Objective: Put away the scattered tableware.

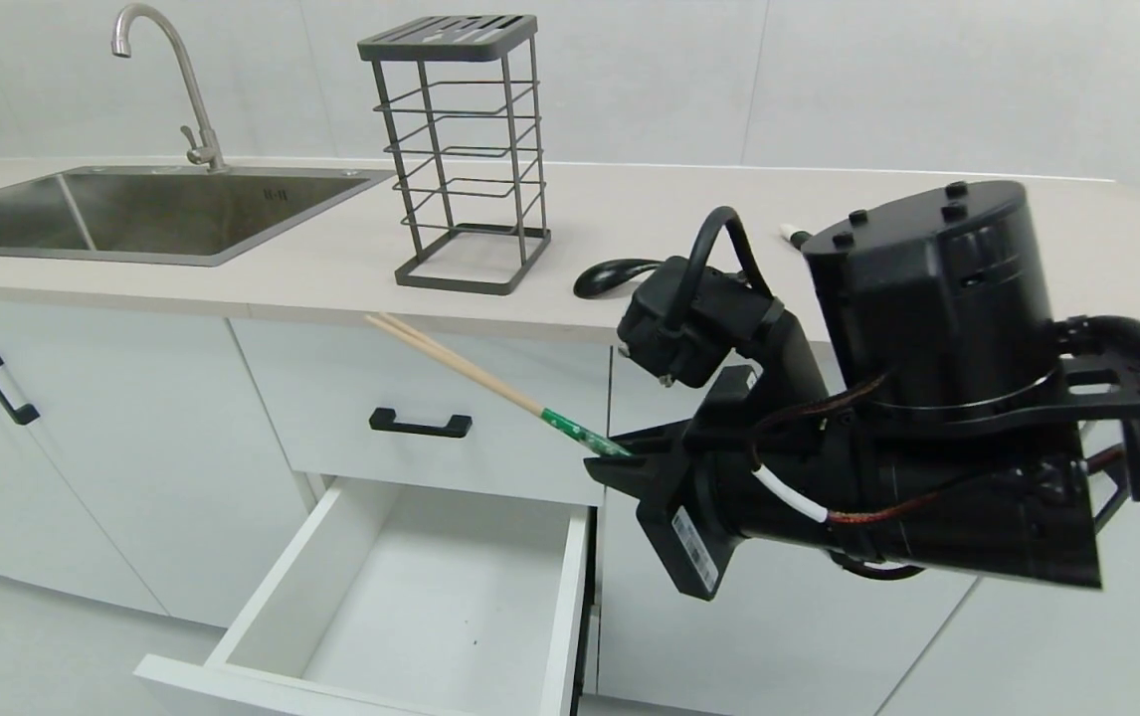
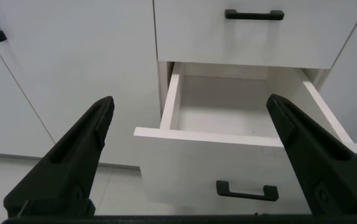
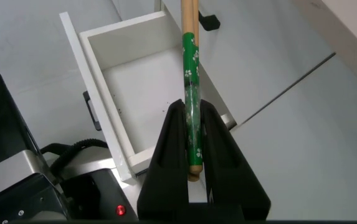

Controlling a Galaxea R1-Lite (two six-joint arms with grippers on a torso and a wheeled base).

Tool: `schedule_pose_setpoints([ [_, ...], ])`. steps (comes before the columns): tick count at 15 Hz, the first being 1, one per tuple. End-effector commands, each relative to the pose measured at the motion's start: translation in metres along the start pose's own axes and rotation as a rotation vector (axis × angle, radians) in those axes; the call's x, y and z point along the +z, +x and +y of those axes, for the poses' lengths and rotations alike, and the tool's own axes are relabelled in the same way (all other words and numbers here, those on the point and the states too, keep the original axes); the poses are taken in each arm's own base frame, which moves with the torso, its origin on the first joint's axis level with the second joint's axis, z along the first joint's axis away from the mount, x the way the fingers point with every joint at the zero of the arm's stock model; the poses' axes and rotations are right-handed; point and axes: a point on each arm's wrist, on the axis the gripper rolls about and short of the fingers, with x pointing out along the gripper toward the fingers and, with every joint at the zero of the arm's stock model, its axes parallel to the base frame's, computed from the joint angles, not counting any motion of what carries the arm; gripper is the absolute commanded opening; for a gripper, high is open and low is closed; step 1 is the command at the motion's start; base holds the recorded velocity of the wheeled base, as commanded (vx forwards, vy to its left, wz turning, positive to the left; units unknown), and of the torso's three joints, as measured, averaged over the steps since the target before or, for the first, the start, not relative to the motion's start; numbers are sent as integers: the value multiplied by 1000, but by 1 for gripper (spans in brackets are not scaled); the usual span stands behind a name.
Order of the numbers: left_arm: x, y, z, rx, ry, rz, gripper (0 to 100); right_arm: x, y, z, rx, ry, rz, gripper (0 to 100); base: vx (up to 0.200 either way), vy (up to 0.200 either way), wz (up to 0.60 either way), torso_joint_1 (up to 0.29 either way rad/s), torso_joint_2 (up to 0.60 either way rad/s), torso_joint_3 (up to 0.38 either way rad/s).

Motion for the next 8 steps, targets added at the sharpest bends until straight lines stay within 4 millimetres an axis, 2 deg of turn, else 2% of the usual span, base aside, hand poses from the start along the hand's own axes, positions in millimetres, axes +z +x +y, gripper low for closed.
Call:
schedule_pose_setpoints([
  [1,0,0,0,0,0,2,100,-3,10,0,1,-1,29,0,0,0,0,0,0,0],
  [2,0,0,0,0,0,2,100,-9,24,3,12,-30,61,0,0,0,0,0,0,0],
  [5,0,0,0,0,0,2,100,-8,53,4,30,-88,82,0,0,0,0,0,0,0],
  [8,0,0,0,0,0,2,100,-9,66,4,54,-90,96,0,0,0,0,0,0,0],
])
